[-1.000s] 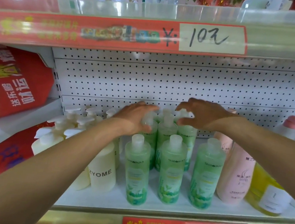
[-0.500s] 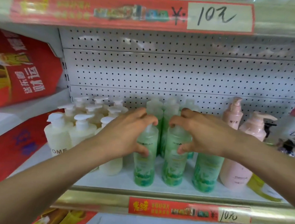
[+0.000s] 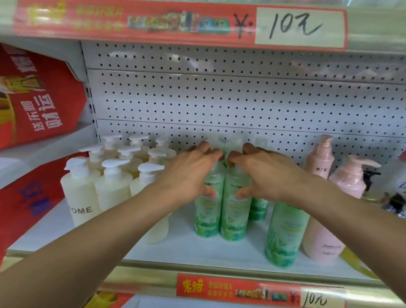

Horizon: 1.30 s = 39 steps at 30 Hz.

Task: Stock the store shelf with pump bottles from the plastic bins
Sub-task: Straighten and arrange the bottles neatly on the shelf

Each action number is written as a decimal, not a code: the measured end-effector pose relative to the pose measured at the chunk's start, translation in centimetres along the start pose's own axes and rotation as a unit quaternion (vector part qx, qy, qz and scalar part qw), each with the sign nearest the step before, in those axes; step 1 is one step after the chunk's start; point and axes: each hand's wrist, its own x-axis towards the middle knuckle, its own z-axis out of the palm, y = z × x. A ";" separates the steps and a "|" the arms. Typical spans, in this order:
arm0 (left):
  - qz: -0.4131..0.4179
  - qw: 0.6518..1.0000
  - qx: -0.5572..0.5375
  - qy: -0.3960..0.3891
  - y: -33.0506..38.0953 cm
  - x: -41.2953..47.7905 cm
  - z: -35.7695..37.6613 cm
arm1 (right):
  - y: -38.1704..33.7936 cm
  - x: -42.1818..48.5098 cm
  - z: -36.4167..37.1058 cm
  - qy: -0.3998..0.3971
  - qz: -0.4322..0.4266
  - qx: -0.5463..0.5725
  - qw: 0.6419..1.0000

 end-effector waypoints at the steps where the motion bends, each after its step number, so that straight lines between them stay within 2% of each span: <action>1: -0.001 1.000 -0.001 0.001 0.0 0.0 0.0 | 0.0 0.1 0.1 0.000 0.002 0.000 1.000; 9: -0.005 1.000 0.005 0.015 0.2 -0.1 0.7 | 0.1 -0.7 0.2 0.032 0.002 -0.028 0.999; 12: -0.008 0.999 -0.040 0.028 0.2 -0.9 1.4 | 1.4 -3.0 -0.9 0.072 0.018 0.054 0.996; 15: -0.014 0.992 -0.119 0.045 0.4 -2.3 2.8 | 3.5 -6.6 -1.0 0.041 0.038 0.114 0.992; 18: -0.006 0.988 -0.135 0.076 0.9 -3.2 4.3 | 4.3 -9.4 0.3 -0.010 0.052 0.060 0.997; 20: -0.009 0.986 -0.134 0.100 1.2 -3.3 5.0 | 4.3 -10.0 1.4 0.006 0.058 0.026 0.998; 28: -0.027 0.981 -0.120 0.151 1.2 -2.9 6.4 | 4.4 -6.9 3.6 0.076 0.056 0.029 0.995; 39: -0.013 0.976 -0.137 0.169 1.2 -2.9 6.5 | 4.5 -4.0 4.8 0.095 0.049 0.051 0.993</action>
